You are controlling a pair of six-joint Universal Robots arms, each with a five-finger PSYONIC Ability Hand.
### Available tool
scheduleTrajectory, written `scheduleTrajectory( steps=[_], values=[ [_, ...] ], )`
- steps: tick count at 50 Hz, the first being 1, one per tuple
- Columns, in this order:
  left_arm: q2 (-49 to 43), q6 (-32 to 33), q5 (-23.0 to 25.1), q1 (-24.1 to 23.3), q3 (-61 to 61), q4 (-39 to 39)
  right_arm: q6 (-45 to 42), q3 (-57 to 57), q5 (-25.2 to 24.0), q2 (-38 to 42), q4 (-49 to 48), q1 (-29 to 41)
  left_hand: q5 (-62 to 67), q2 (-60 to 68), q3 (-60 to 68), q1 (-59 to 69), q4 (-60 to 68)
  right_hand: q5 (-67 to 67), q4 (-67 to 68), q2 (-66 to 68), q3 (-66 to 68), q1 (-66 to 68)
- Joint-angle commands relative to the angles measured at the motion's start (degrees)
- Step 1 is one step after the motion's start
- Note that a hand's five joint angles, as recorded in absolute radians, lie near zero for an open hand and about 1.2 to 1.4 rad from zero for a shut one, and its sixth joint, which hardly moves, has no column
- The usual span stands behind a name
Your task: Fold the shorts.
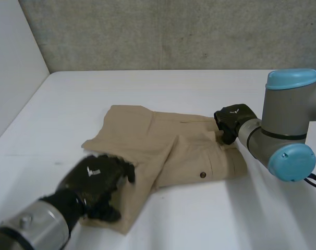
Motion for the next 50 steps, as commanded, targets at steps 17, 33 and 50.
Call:
scheduleTrajectory(
  steps=[17,33,50],
  values=[
    [-16.2,-7.5,-21.1,-8.1,-0.1,13.0,2.2,0.1,-0.4,1.2,-0.4,1.2,7.2,7.1,6.7,6.4,7.1,12.5,11.6,12.8,12.3,27.0],
    [-18.9,-6.7,-22.6,-8.0,0.9,17.5,1.9,1.2,-0.5,0.9,-1.3,1.5,6.4,6.2,5.8,5.6,6.3,12.5,11.6,12.8,12.3,27.0],
    [-23.1,-5.6,-22.7,-7.4,1.3,20.0,1.4,1.6,-0.4,0.7,-2.3,1.7,26.7,26.6,26.1,25.9,26.6,12.5,11.6,12.8,12.3,27.0]
  ],
)
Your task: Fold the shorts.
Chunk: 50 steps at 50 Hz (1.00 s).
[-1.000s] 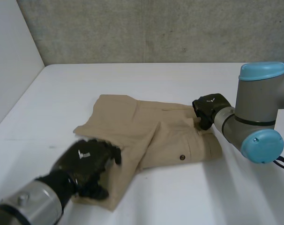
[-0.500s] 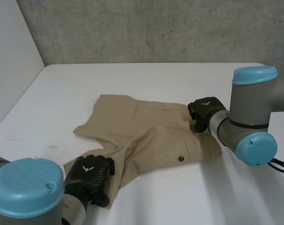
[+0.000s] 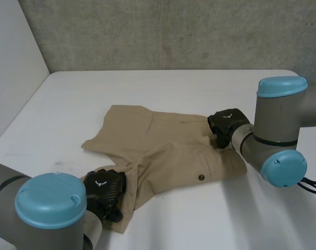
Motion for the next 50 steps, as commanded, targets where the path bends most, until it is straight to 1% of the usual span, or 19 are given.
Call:
scheduleTrajectory(
  steps=[1,4,7,8,10,15,18,19,21,22,23,24,27,31,34,39,42,46,50],
  values=[
    [-0.4,1.5,0.0,0.1,-0.4,3.4,-0.1,0.2,0.0,-0.1,-0.5,0.0,31.6,31.1,31.8,31.2,31.5,12.1,11.6,12.8,12.3,27.0],
    [-0.6,2.9,0.0,0.4,-0.7,5.3,-0.2,0.2,0.0,-0.1,-0.5,0.0,44.2,43.7,44.4,43.8,44.1,12.1,11.6,12.8,12.3,27.0],
    [-0.9,4.1,0.0,0.7,-0.8,6.5,-0.3,0.3,0.1,-0.3,-0.7,0.0,44.3,43.8,44.5,43.9,44.1,12.1,11.6,12.8,12.3,27.0],
    [-1.1,5.8,0.1,1.9,-0.9,7.1,-0.3,0.4,0.0,-0.3,-0.8,0.2,44.3,43.8,44.5,43.9,44.1,12.1,11.6,12.8,12.3,27.0],
    [-1.0,5.9,0.2,2.1,-0.9,7.2,-0.3,0.4,0.0,-0.6,-0.9,0.2,44.3,43.8,44.5,43.9,44.1,12.1,11.6,12.8,12.3,27.0],
    [-0.3,6.2,0.9,5.0,-1.1,6.7,-0.4,0.7,0.0,-2.3,-1.0,0.1,44.3,43.8,44.5,43.9,44.1,12.1,11.6,12.8,12.3,27.0],
    [1.1,6.5,0.9,4.4,-2.2,5.9,-0.5,1.0,0.0,-2.6,-1.1,0.0,44.3,43.8,44.5,43.9,44.1,12.1,11.6,12.8,12.3,27.0],
    [2.9,6.7,0.9,3.4,-3.4,5.0,-0.6,1.0,0.0,-2.6,-1.3,0.0,42.4,42.0,42.6,42.0,42.3,12.1,11.6,12.8,12.3,27.0],
    [4.7,6.7,0.9,1.9,-4.1,4.0,-0.9,1.0,0.0,-2.5,-1.5,0.0,29.2,28.7,29.4,28.8,29.1,12.1,11.6,12.8,12.3,27.0],
    [4.7,6.7,0.9,1.9,-4.1,4.0,-1.1,0.8,0.0,-2.4,-1.5,0.0,29.1,28.6,29.3,28.7,29.0,12.1,11.6,12.8,12.3,27.0],
    [6.9,6.7,0.9,-0.7,-4.7,3.1,-1.4,0.6,0.1,-2.0,-1.6,0.0,5.5,5.0,5.7,5.1,5.4,12.1,11.6,12.8,12.3,27.0],
    [7.6,6.8,0.6,-1.7,-4.9,2.9,-1.7,0.5,0.2,-1.8,-1.7,0.0,1.3,0.8,1.5,0.9,1.1,12.1,11.6,12.8,12.3,27.0],
    [9.9,6.6,0.2,-4.7,-5.2,1.8,-2.5,0.3,0.3,-1.6,-2.1,-0.1,-1.8,-2.3,-1.6,-2.2,-1.9,12.1,11.6,12.8,12.3,27.0],
    [10.6,6.5,-0.1,-5.9,-5.7,0.6,-2.7,0.1,1.0,-0.4,-2.8,-0.1,-5.0,-5.5,-4.8,-5.4,-5.1,12.1,11.6,12.8,12.3,27.0],
    [10.3,6.5,-0.8,-6.0,-5.7,0.1,-2.7,0.1,1.7,-0.1,-2.9,0.0,-4.8,-5.3,-4.6,-5.2,-5.0,12.1,11.6,12.8,12.3,27.0],
    [9.1,6.5,-4.1,-6.2,-5.8,0.1,-2.7,0.2,1.8,0.0,-2.9,0.0,-5.3,-5.8,-5.1,-5.7,-5.5,12.1,11.6,12.8,12.3,27.0],
    [5.9,6.5,-6.7,-6.3,-5.2,0.4,-2.7,0.3,1.8,-0.1,-2.8,0.0,-5.9,-6.3,-5.7,-6.2,-6.0,12.1,11.6,12.8,12.3,27.0],
    [3.1,6.5,-7.7,-6.0,-4.6,0.9,-2.7,0.6,1.8,-0.1,-2.9,0.1,-5.7,-6.2,-5.5,-6.1,-5.8,12.1,11.6,12.8,12.3,27.0],
    [0.8,6.5,-7.7,-5.4,-4.1,2.5,-2.6,1.0,1.7,-0.3,-3.0,0.2,-5.4,-5.8,-5.1,-5.7,-5.5,12.1,11.6,12.8,12.3,27.0]
  ],
)
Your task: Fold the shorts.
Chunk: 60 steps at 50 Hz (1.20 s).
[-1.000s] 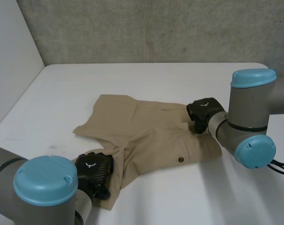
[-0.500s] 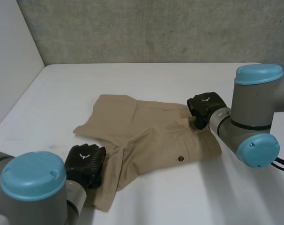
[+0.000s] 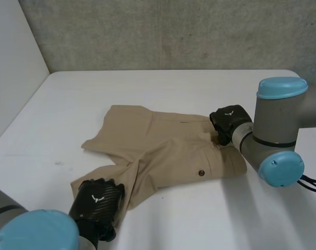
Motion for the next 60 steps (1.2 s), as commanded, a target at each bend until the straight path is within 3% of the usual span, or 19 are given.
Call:
scheduleTrajectory(
  steps=[1,6,10,12,22,30,35,42,49,54,60],
  values=[
    [-4.8,0.0,-0.8,1.0,1.0,2.3,0.1,0.6,-0.1,-0.2,-0.1,0.1,2.8,2.3,1.9,1.3,2.5,12.0,11.6,12.8,12.3,27.0],
    [-6.3,0.1,-0.9,1.6,1.5,4.4,0.1,0.9,0.0,-0.2,-0.2,0.1,4.0,3.5,3.0,2.4,3.7,12.0,11.6,12.8,12.3,27.0],
    [-6.5,0.2,-1.0,2.2,1.8,6.8,0.0,1.1,-0.1,-0.3,-0.2,0.1,28.2,27.6,27.2,26.6,27.9,12.0,11.6,12.8,12.3,27.0],
    [-6.3,0.3,-0.9,3.4,1.9,9.1,0.0,1.1,-0.1,-0.4,-0.2,0.1,51.9,51.3,50.9,50.3,51.6,12.0,11.6,12.8,12.3,27.0],
    [-0.4,0.4,1.3,11.5,4.9,11.0,-0.2,0.9,-0.2,-1.2,-0.2,0.0,52.4,51.9,51.5,50.9,52.1,12.0,11.6,12.8,12.3,27.0],
    [-0.1,0.4,17.2,24.9,15.2,9.8,-0.3,0.2,0.0,-2.1,-1.3,-0.7,52.4,51.9,51.5,50.9,52.1,12.0,11.6,12.8,12.3,27.0],
    [-9.8,1.2,21.3,26.4,25.5,7.2,0.3,0.9,0.3,-2.1,-7.3,-0.8,52.4,51.9,51.5,50.9,52.1,12.0,11.6,12.8,12.3,27.0],
    [-26.0,4.4,21.7,27.0,45.7,6.8,-1.5,-0.2,1.5,-0.5,-18.4,-0.4,52.4,51.9,51.5,50.9,52.1,12.0,11.6,12.8,12.3,27.0],
    [-37.9,6.6,23.8,27.4,61.0,7.1,-9.3,-4.5,4.3,4.9,-27.0,-0.4,52.4,51.9,51.5,50.9,52.1,12.0,11.6,12.8,12.3,27.0],
    [-45.6,7.7,25.7,27.4,70.4,7.2,-13.0,-8.0,4.6,8.1,-28.5,-0.4,52.4,51.9,51.5,50.9,52.1,12.0,11.6,12.8,12.3,27.0],
    [-52.3,9.3,26.6,27.6,77.9,7.2,-17.3,-18.9,5.6,18.4,-26.0,-0.7,52.4,51.9,51.5,50.9,52.1,12.0,11.6,12.8,12.3,27.0]
  ],
)
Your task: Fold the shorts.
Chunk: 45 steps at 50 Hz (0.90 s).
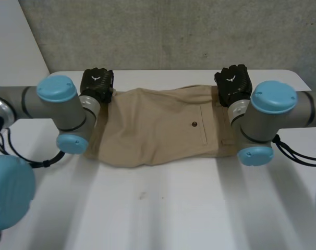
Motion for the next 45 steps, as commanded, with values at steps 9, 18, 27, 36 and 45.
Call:
scheduleTrajectory(
  steps=[9,18,27,36,45],
  values=[
    [-2.5,2.6,5.5,0.1,0.3,6.1,-5.2,-14.0,-0.1,11.3,7.7,-0.2,-55.4,-58.3,-57.9,-55.2,-58.2,-58.0,-58.4,-57.2,-57.7,-43.0],
    [12.5,1.8,4.5,0.0,-13.1,11.6,4.7,-5.1,-0.9,-5.0,8.4,-0.5,-55.4,-58.3,-57.9,-55.2,-58.2,-58.0,-58.4,-57.2,-57.7,-43.0],
    [23.8,1.1,4.6,0.0,-29.1,9.9,11.0,11.9,-9.8,-18.9,16.2,-3.2,-55.4,-58.3,-57.9,-55.2,-58.2,-58.0,-58.4,-57.2,-57.7,-43.0],
    [22.3,1.4,4.4,-0.3,-32.2,3.9,15.0,17.9,-11.4,-19.3,25.5,-5.0,-54.1,-57.0,-56.6,-53.9,-56.9,-46.9,-47.4,-46.2,-46.7,-32.0],
    [15.0,1.9,1.3,0.1,-28.4,3.8,15.4,20.3,-12.7,-14.1,22.6,-6.2,-54.1,-57.0,-56.6,-53.9,-56.9,-39.7,-40.1,-38.9,-39.5,-24.8]
  ],
)
